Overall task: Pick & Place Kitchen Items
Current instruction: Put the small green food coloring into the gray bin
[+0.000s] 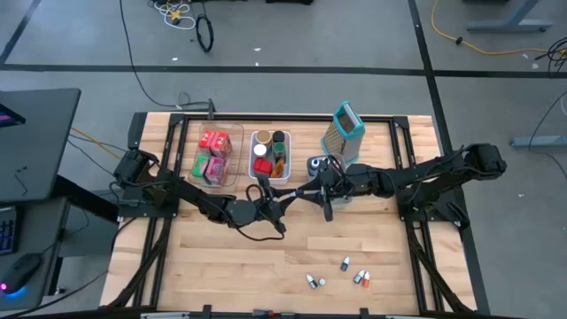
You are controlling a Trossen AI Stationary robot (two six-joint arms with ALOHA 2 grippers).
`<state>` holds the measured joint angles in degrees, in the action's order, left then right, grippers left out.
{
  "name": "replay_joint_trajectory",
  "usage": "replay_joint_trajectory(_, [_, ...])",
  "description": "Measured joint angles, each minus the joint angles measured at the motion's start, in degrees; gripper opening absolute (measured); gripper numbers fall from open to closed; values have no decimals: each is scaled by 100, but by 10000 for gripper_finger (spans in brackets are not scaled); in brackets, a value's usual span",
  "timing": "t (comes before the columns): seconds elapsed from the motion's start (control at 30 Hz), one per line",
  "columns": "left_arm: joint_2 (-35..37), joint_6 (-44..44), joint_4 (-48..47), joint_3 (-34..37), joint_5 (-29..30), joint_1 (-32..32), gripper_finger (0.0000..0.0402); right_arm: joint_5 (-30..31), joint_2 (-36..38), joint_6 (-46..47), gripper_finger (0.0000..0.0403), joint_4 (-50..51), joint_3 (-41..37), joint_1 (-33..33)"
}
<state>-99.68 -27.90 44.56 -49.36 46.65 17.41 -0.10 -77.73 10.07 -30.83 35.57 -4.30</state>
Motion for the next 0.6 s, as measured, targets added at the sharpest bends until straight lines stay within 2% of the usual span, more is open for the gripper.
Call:
replay_joint_trajectory(0.23, [0, 51, -6, 0, 2, 0, 90, 2, 0, 20, 95, 7, -2, 1])
replay_joint_trajectory(0.4, [0, 100, -18, -2, -4, 0, 109, -14, 0, 67, 95, 51, -2, 0])
replay_joint_trajectory(0.6, [0, 547, -228, -2, 22, -7, 132, -52, 0, 154, 98, 219, -2, 64])
